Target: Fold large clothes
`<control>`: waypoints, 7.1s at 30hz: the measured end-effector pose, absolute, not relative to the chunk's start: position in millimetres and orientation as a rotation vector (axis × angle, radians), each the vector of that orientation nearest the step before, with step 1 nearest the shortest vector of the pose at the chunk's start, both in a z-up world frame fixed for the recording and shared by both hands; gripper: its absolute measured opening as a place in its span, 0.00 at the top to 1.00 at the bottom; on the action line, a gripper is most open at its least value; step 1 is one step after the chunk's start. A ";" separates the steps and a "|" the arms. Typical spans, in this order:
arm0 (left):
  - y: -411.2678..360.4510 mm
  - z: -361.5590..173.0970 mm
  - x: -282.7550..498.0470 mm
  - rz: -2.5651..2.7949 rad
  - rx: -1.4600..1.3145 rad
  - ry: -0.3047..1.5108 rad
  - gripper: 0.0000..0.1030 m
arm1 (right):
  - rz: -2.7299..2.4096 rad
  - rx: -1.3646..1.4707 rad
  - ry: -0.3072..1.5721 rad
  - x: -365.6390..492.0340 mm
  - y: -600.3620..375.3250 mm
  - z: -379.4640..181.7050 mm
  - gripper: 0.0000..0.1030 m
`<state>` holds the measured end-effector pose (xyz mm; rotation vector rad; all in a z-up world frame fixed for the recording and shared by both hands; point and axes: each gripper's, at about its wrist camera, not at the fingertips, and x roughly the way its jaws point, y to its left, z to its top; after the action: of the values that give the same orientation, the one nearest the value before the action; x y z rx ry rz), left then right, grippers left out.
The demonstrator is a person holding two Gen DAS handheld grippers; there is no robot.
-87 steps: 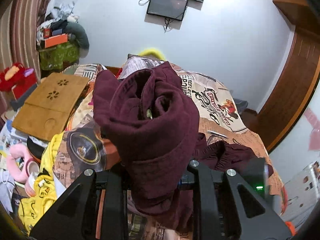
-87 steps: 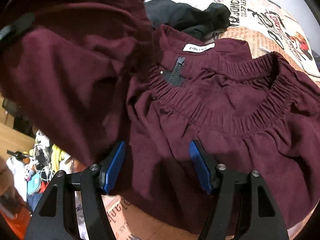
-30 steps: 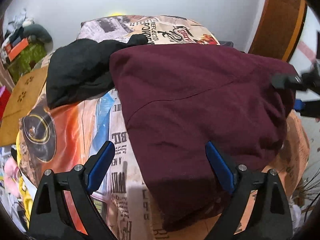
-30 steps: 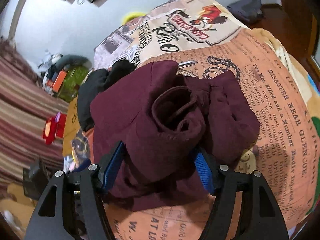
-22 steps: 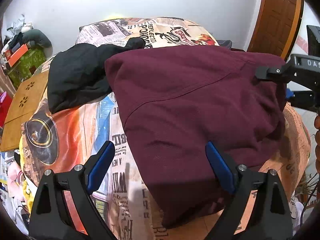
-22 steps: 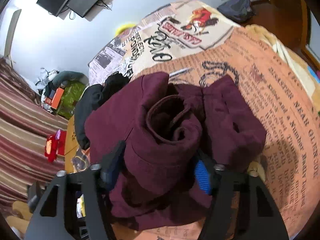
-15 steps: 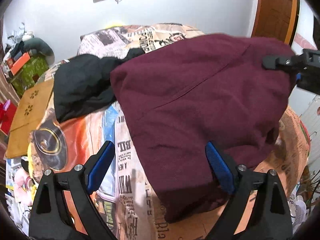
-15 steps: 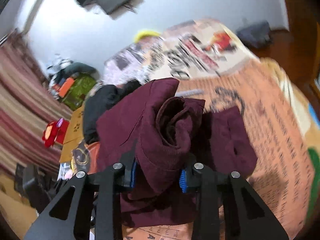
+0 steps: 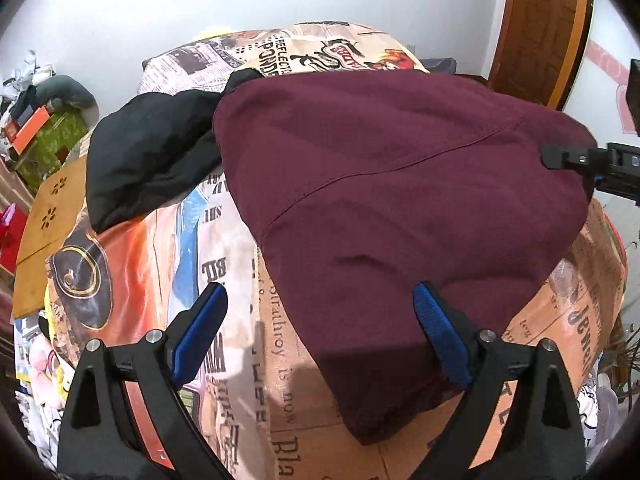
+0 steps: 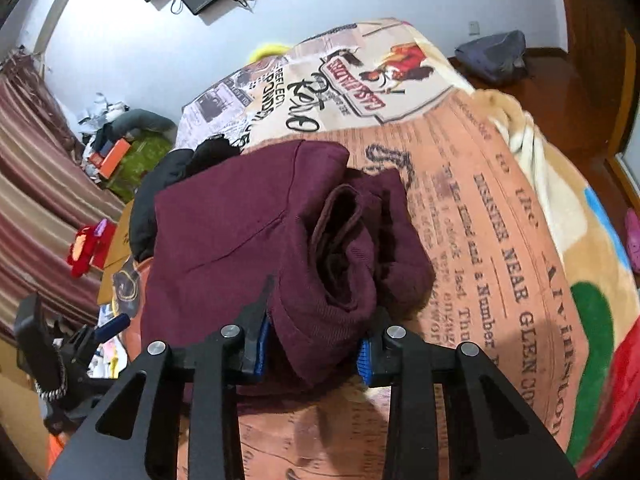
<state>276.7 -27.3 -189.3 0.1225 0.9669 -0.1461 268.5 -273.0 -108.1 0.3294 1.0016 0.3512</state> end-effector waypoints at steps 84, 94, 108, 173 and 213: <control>147.3 -2.5 363.2 -0.270 -0.306 0.785 0.57 | 0.766 0.237 0.907 385.1 -113.3 11.8 0.58; 228.4 -3.8 449.8 -0.147 -0.308 0.772 0.56 | 0.801 0.337 0.900 464.8 -36.8 -15.0 0.58; 284.1 -185.6 502.6 -0.053 -0.562 1.013 0.15 | 0.667 0.320 1.117 518.7 -13.5 -167.4 0.45; 105.2 71.3 77.6 0.157 -0.057 0.104 0.01 | 0.566 -0.011 0.179 151.8 -71.3 85.4 0.00; 89.5 54.9 85.4 0.154 -0.011 0.139 0.01 | 0.528 -0.036 0.220 146.1 -76.9 88.5 0.00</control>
<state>85.4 89.5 54.9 -0.0108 0.1392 0.1538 146.1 -76.9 88.5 -0.0363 0.2196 0.5284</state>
